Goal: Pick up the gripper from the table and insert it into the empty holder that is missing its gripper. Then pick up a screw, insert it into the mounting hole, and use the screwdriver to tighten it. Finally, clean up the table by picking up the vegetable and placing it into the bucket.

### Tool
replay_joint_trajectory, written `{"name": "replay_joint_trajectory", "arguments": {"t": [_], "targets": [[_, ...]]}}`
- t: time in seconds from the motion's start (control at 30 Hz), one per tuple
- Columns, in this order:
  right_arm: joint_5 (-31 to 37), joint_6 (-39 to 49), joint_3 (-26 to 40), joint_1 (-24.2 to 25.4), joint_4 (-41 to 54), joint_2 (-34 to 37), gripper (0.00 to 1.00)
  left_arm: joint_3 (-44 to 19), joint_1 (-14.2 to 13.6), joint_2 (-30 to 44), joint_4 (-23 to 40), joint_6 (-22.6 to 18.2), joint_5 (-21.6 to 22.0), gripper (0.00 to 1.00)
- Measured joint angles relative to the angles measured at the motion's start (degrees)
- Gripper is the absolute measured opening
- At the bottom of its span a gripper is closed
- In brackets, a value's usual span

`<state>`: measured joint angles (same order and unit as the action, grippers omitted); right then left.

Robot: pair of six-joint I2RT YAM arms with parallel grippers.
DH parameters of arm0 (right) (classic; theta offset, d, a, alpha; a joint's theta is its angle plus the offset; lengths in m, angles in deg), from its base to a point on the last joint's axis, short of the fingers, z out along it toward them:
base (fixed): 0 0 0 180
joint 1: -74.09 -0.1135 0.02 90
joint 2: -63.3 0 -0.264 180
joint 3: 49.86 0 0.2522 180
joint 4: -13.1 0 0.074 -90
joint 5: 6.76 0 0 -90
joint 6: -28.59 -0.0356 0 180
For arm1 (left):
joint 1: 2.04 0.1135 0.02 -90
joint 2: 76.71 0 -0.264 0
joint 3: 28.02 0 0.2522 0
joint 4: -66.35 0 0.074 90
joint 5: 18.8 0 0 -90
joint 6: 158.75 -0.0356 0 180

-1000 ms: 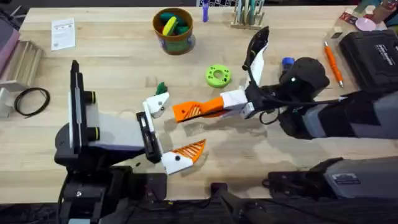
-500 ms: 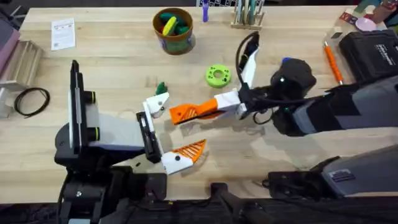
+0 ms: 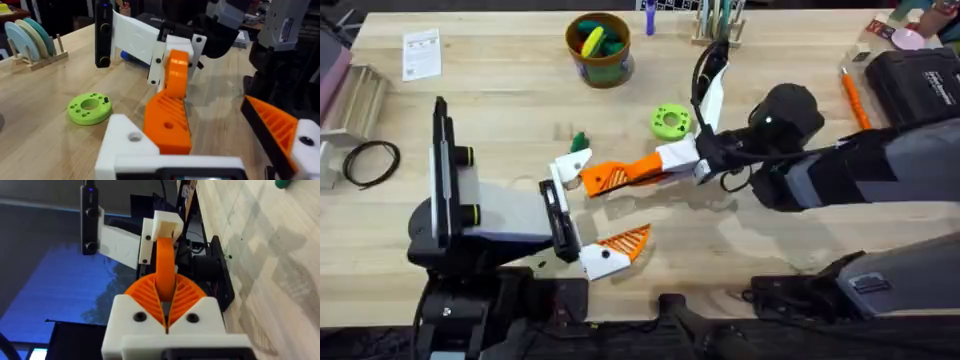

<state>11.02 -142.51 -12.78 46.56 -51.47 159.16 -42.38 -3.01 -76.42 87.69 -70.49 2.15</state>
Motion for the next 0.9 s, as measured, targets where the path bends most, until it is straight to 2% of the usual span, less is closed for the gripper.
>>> {"name": "replay_joint_trajectory", "arguments": {"t": [0.43,0.9], "targets": [[0.96,-5.73,0.0,-0.02,-0.09,0.0,0.008,0.0,0.0,0.0,-0.02,0.0,0.0,0.985],[3.07,-6.12,0.0,-0.65,-0.09,-0.01,0.008,0.0,0.19,0.01,-0.05,0.0,0.49,0.986]]}}
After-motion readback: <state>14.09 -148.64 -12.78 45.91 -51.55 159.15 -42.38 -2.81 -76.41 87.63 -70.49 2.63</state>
